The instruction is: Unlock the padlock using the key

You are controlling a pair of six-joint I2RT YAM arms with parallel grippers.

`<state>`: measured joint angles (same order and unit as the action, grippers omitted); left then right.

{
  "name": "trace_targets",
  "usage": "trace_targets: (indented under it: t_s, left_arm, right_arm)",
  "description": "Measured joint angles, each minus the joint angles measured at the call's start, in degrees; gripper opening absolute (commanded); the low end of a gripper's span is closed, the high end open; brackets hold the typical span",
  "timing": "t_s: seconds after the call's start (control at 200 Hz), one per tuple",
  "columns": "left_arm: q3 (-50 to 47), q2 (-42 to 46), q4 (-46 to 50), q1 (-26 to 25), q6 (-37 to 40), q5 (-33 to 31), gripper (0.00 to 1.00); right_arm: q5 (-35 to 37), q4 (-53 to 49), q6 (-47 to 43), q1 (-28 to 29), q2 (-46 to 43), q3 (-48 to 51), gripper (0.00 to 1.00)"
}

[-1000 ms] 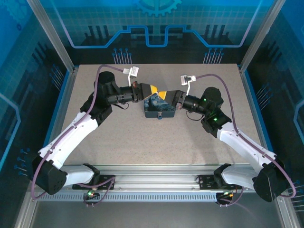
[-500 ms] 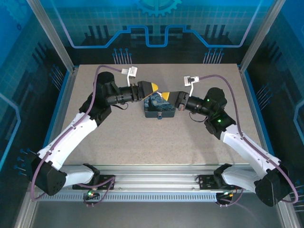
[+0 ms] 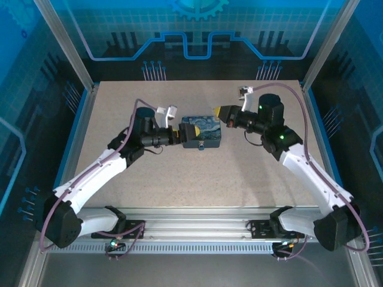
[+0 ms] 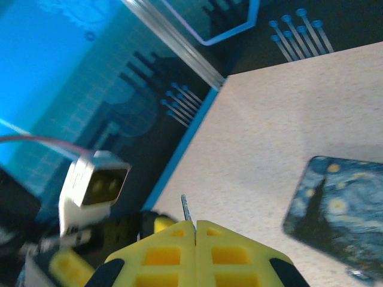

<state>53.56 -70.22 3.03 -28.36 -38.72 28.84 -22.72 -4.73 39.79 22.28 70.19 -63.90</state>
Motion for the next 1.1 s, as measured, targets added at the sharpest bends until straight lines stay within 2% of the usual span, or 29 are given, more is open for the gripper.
trace_targets:
  t_s: [0.19,0.34,0.7,1.101]
  left_arm:
    - [-11.93,-1.09,-9.31,-3.76,4.42,-6.16,0.99]
    - [-18.23,-6.23,-18.95,-4.76,8.22,-10.62,0.99]
    - [-18.91,-24.0,-39.91,-5.81,14.43,-17.03,0.99]
    - [-17.88,-35.78,-52.92,-9.49,19.61,-23.39,0.99]
  right_arm:
    - [5.03,-3.54,-6.32,-0.85,11.8,-6.91,0.0]
    - [8.48,-5.22,-10.32,-1.31,22.45,-13.49,0.0]
    - [12.02,-8.5,-14.53,-2.43,43.12,-32.54,0.0]
    - [13.81,-12.98,-17.38,-2.78,54.93,-42.32,0.0]
